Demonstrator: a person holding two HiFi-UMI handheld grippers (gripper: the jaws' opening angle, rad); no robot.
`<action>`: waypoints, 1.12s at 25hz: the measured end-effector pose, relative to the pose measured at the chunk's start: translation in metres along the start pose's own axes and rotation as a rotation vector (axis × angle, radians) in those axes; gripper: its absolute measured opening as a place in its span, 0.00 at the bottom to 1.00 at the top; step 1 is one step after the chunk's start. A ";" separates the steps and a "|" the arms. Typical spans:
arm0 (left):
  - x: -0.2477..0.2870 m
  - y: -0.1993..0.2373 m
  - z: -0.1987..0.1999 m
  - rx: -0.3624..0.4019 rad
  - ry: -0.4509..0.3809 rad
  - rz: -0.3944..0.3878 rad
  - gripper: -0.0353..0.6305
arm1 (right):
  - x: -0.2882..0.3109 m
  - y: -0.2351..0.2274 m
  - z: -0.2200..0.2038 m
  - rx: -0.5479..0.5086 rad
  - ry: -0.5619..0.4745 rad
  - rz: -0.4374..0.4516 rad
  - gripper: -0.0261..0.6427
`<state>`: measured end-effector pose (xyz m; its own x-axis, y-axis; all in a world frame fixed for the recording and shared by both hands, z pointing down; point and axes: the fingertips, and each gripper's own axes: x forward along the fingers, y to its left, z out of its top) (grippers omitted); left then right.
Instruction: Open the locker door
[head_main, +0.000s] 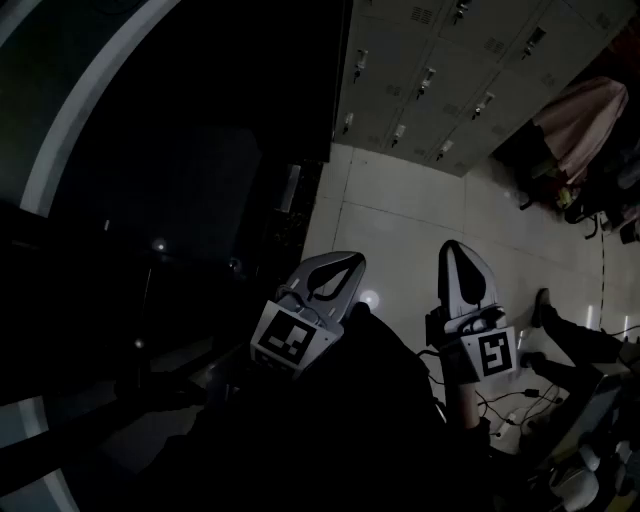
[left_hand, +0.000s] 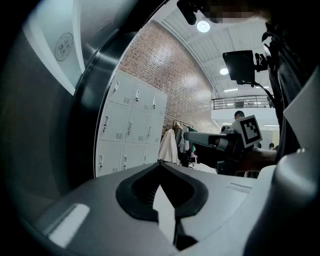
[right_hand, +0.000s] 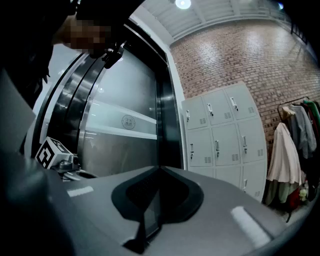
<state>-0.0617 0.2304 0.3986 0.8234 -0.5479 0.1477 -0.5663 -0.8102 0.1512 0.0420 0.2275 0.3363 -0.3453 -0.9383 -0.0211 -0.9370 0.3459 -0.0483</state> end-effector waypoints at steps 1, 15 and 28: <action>0.001 0.001 0.000 -0.001 0.002 -0.001 0.08 | 0.002 0.000 0.000 0.002 0.002 0.001 0.04; 0.025 0.036 0.005 -0.002 0.000 0.033 0.08 | 0.047 -0.022 0.002 -0.001 -0.007 0.029 0.04; 0.153 0.113 0.026 -0.043 0.070 0.064 0.08 | 0.192 -0.152 0.016 -0.028 -0.047 0.048 0.04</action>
<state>0.0015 0.0492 0.4133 0.7816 -0.5814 0.2258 -0.6201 -0.7633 0.1812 0.1187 -0.0055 0.3235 -0.3875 -0.9192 -0.0696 -0.9208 0.3895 -0.0177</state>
